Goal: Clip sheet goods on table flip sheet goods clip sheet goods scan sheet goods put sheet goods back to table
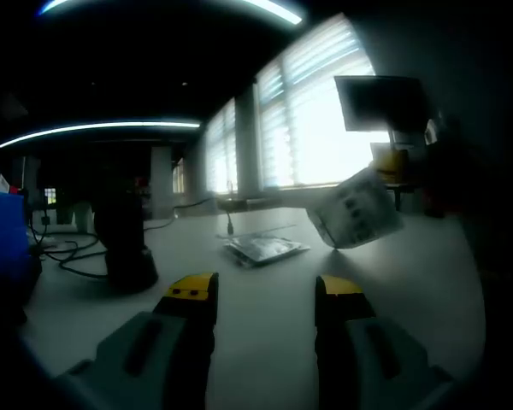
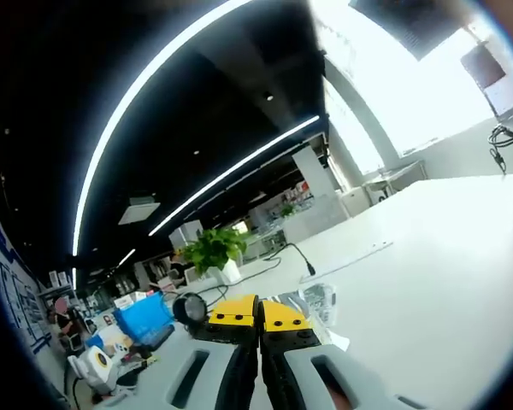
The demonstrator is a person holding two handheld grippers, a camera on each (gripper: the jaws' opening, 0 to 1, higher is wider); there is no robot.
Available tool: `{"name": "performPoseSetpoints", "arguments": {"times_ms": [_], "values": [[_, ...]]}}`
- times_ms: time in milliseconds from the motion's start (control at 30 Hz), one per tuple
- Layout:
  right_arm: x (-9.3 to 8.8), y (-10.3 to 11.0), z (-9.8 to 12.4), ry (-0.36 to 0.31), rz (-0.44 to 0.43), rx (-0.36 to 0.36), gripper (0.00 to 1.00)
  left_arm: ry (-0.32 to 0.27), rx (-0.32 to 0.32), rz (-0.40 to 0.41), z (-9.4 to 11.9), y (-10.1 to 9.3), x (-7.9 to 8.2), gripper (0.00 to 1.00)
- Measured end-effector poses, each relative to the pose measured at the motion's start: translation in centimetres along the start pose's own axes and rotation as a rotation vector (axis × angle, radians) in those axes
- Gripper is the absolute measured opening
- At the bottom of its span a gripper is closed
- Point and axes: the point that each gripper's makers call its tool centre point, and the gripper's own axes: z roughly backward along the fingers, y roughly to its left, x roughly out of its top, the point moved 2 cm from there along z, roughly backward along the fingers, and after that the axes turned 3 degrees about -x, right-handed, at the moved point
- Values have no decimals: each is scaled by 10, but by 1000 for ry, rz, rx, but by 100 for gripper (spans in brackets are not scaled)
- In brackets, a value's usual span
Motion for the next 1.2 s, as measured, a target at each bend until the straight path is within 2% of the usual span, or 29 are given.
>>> {"name": "performPoseSetpoints", "arguments": {"times_ms": [233,300,333,400,467,833,900,1133,1200], "values": [[17,-33,9,-78,-61,-95,0,2,-1,-2,0,0,0,38],[18,-43,13,-83,-120,-118,0,3,-1,-3,0,0,0,38],[18,-42,14,-87,-138,-98,0,4,-1,-4,0,-1,0,38],[22,-55,18,-111,-115,-151,0,5,-1,-5,0,-1,-1,38],[24,-62,22,-126,-128,-164,0,5,-2,-6,0,-1,-1,38],[22,-106,40,-179,-252,-267,0,11,0,-13,0,-3,-1,38],[19,-117,44,-192,-315,-299,0,12,0,-14,1,-4,-1,38],[-11,-172,60,-206,-557,-441,0,12,4,-15,1,-4,0,38],[-19,-180,64,-216,-638,-460,0,12,4,-15,1,-4,0,38]]}}
